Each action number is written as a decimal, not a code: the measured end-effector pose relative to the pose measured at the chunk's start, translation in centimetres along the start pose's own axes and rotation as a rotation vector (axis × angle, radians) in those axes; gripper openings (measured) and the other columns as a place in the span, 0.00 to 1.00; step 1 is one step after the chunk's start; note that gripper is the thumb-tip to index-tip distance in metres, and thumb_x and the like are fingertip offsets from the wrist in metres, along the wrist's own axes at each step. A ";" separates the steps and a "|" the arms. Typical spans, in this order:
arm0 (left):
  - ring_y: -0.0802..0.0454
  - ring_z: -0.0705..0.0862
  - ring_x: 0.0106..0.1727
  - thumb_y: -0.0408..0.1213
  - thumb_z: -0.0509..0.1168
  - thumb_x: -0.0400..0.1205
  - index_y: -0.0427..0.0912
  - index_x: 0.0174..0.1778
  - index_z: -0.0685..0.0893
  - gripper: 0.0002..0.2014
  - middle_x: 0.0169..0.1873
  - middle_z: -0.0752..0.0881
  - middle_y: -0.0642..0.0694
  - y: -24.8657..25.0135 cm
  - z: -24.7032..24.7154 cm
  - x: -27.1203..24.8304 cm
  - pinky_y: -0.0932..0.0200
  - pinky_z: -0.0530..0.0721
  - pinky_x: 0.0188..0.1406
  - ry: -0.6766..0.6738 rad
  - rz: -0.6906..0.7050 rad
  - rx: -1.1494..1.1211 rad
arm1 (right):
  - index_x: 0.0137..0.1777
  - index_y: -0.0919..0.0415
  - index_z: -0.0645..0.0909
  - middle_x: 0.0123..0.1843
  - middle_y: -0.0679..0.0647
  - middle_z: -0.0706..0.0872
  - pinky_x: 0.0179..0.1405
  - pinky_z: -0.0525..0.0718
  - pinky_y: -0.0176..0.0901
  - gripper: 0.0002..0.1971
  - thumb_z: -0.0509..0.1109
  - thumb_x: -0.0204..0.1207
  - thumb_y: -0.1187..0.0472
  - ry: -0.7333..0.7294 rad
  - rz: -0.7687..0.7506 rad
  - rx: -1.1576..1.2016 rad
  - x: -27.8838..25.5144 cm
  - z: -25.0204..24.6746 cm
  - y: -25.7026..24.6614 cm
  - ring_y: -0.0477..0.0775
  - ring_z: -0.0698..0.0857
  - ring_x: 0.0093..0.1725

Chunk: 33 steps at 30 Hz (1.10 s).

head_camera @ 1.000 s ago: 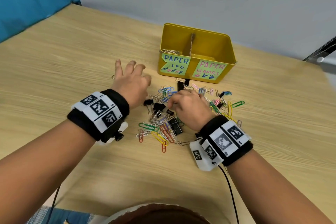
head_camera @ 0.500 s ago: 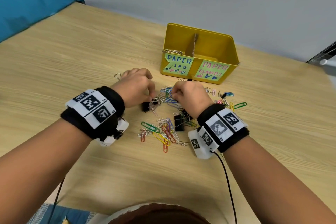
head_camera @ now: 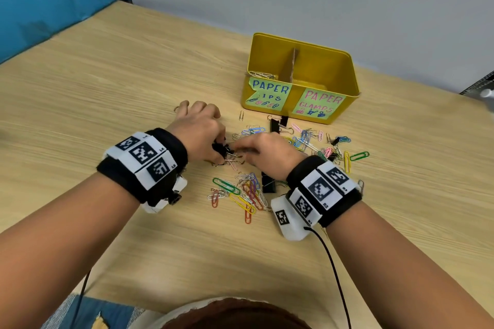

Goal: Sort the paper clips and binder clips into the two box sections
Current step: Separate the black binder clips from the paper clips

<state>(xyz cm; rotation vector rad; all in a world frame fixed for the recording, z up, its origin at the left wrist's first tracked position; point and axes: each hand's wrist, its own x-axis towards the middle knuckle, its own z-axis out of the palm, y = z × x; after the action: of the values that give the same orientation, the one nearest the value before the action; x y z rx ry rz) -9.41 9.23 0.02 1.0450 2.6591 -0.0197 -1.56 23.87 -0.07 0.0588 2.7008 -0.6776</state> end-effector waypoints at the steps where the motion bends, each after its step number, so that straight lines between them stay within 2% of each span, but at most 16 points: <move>1: 0.44 0.59 0.77 0.54 0.72 0.70 0.51 0.55 0.85 0.20 0.72 0.68 0.46 -0.1 0.0 0.0 0.36 0.48 0.80 -0.015 0.001 0.003 | 0.67 0.53 0.81 0.67 0.53 0.85 0.66 0.75 0.38 0.20 0.59 0.79 0.69 0.045 -0.003 0.040 0.0 -0.1 0.1 0.54 0.81 0.67; 3: 0.44 0.58 0.78 0.49 0.72 0.71 0.51 0.53 0.85 0.16 0.73 0.67 0.46 -0.4 -0.1 0.1 0.35 0.45 0.81 -0.017 0.000 -0.034 | 0.66 0.55 0.81 0.68 0.54 0.84 0.69 0.76 0.43 0.22 0.58 0.78 0.73 0.181 -0.012 0.042 0.2 -0.2 0.5 0.56 0.80 0.68; 5: 0.44 0.57 0.78 0.44 0.73 0.72 0.50 0.51 0.85 0.12 0.73 0.67 0.47 -0.8 -0.1 0.1 0.35 0.44 0.81 0.007 -0.004 -0.079 | 0.71 0.54 0.76 0.73 0.52 0.79 0.73 0.74 0.52 0.25 0.57 0.78 0.74 0.201 -0.037 -0.066 0.6 0.1 0.9 0.58 0.75 0.73; 8: 0.44 0.56 0.79 0.43 0.70 0.75 0.51 0.54 0.85 0.12 0.74 0.66 0.46 -1.1 -0.1 0.1 0.33 0.43 0.79 0.034 -0.033 -0.031 | 0.80 0.48 0.60 0.83 0.45 0.62 0.79 0.62 0.65 0.32 0.54 0.77 0.73 -0.071 -0.071 -0.218 0.8 0.9 1.1 0.59 0.59 0.82; 9: 0.43 0.56 0.79 0.43 0.69 0.76 0.51 0.56 0.84 0.13 0.75 0.66 0.45 -1.3 -0.1 0.2 0.32 0.43 0.79 0.050 -0.047 0.002 | 0.80 0.48 0.59 0.84 0.43 0.59 0.79 0.61 0.67 0.34 0.53 0.77 0.74 -0.145 -0.054 -0.258 0.8 1.0 1.1 0.60 0.57 0.83; 11: 0.42 0.56 0.80 0.40 0.66 0.78 0.50 0.60 0.82 0.14 0.76 0.65 0.42 -1.7 -0.1 0.2 0.31 0.44 0.79 0.100 -0.068 0.028 | 0.78 0.52 0.66 0.82 0.49 0.65 0.76 0.68 0.64 0.32 0.53 0.76 0.75 -0.126 -0.025 -0.301 0.8 0.8 1.2 0.61 0.65 0.80; 13: 0.41 0.55 0.80 0.37 0.65 0.79 0.50 0.65 0.78 0.18 0.77 0.64 0.42 -1.7 -0.2 0.1 0.32 0.44 0.80 0.128 -0.067 -0.012 | 0.74 0.54 0.72 0.75 0.58 0.77 0.70 0.77 0.57 0.29 0.54 0.75 0.75 -0.011 0.020 -0.239 0.9 0.2 1.3 0.62 0.76 0.73; 14: 0.41 0.55 0.80 0.38 0.65 0.78 0.51 0.67 0.77 0.20 0.77 0.63 0.42 -1.6 -0.2 0.1 0.33 0.45 0.80 0.122 -0.049 -0.044 | 0.73 0.54 0.73 0.73 0.60 0.78 0.69 0.79 0.56 0.28 0.55 0.75 0.75 0.025 0.041 -0.204 1.0 0.1 1.4 0.63 0.78 0.71; 18: 0.43 0.56 0.80 0.47 0.67 0.77 0.59 0.67 0.77 0.21 0.76 0.64 0.45 -0.1 0.0 0.4 0.35 0.47 0.81 0.032 0.072 -0.068 | 0.76 0.50 0.69 0.77 0.54 0.72 0.70 0.76 0.62 0.32 0.54 0.74 0.75 -0.006 -0.018 -0.273 1.0 0.8 1.1 0.66 0.72 0.73; 19: 0.43 0.56 0.80 0.48 0.67 0.76 0.59 0.65 0.80 0.19 0.76 0.64 0.45 0.2 0.2 0.5 0.34 0.47 0.81 0.010 0.078 -0.042 | 0.74 0.49 0.70 0.77 0.53 0.71 0.70 0.75 0.62 0.30 0.54 0.74 0.74 -0.025 -0.026 -0.300 1.1 1.1 1.0 0.66 0.72 0.72; 22: 0.42 0.59 0.78 0.47 0.67 0.77 0.53 0.56 0.84 0.12 0.74 0.67 0.43 0.7 0.4 1.0 0.32 0.46 0.80 -0.004 0.063 0.056 | 0.63 0.50 0.82 0.69 0.56 0.80 0.67 0.78 0.57 0.24 0.56 0.74 0.72 -0.016 0.021 -0.271 1.4 0.9 1.1 0.63 0.76 0.69; 24: 0.41 0.60 0.78 0.43 0.65 0.78 0.50 0.53 0.85 0.09 0.73 0.68 0.42 0.6 0.2 1.4 0.30 0.45 0.79 0.011 0.061 0.103 | 0.62 0.51 0.82 0.66 0.58 0.81 0.66 0.78 0.56 0.25 0.56 0.73 0.73 0.021 0.046 -0.229 1.5 0.5 1.0 0.63 0.77 0.67; 27: 0.42 0.60 0.78 0.45 0.63 0.79 0.50 0.54 0.86 0.10 0.73 0.69 0.43 0.2 -0.4 1.9 0.29 0.44 0.79 0.036 0.034 0.117 | 0.75 0.54 0.70 0.78 0.58 0.70 0.74 0.71 0.60 0.30 0.54 0.74 0.76 0.041 0.021 -0.248 1.5 0.1 0.9 0.65 0.68 0.76; 29: 0.43 0.60 0.78 0.46 0.64 0.80 0.50 0.53 0.87 0.11 0.73 0.69 0.45 -0.2 -0.7 2.1 0.30 0.43 0.78 0.064 -0.010 0.090 | 0.80 0.58 0.59 0.84 0.58 0.58 0.78 0.65 0.61 0.33 0.53 0.74 0.77 -0.031 0.032 -0.270 1.3 -0.1 0.6 0.65 0.59 0.81; 30: 0.43 0.61 0.78 0.46 0.64 0.80 0.49 0.52 0.88 0.11 0.73 0.70 0.45 -0.4 -0.8 2.2 0.30 0.43 0.78 0.081 -0.032 0.071 | 0.81 0.60 0.58 0.84 0.59 0.57 0.79 0.65 0.61 0.33 0.52 0.74 0.77 -0.089 0.030 -0.296 1.3 -0.1 0.3 0.66 0.58 0.82; 33: 0.43 0.63 0.76 0.48 0.67 0.77 0.48 0.48 0.89 0.11 0.71 0.72 0.46 -0.9 -1.2 2.4 0.31 0.44 0.79 0.104 -0.100 -0.003 | 0.75 0.63 0.69 0.78 0.63 0.68 0.74 0.73 0.56 0.27 0.53 0.76 0.75 -0.186 0.015 -0.357 1.0 -0.3 -0.9 0.66 0.70 0.75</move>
<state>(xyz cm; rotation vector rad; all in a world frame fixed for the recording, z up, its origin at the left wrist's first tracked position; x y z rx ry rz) -12.05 10.29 0.43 0.9351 2.8016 0.0179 -2.72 23.15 0.28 -0.0699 2.5929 -0.1784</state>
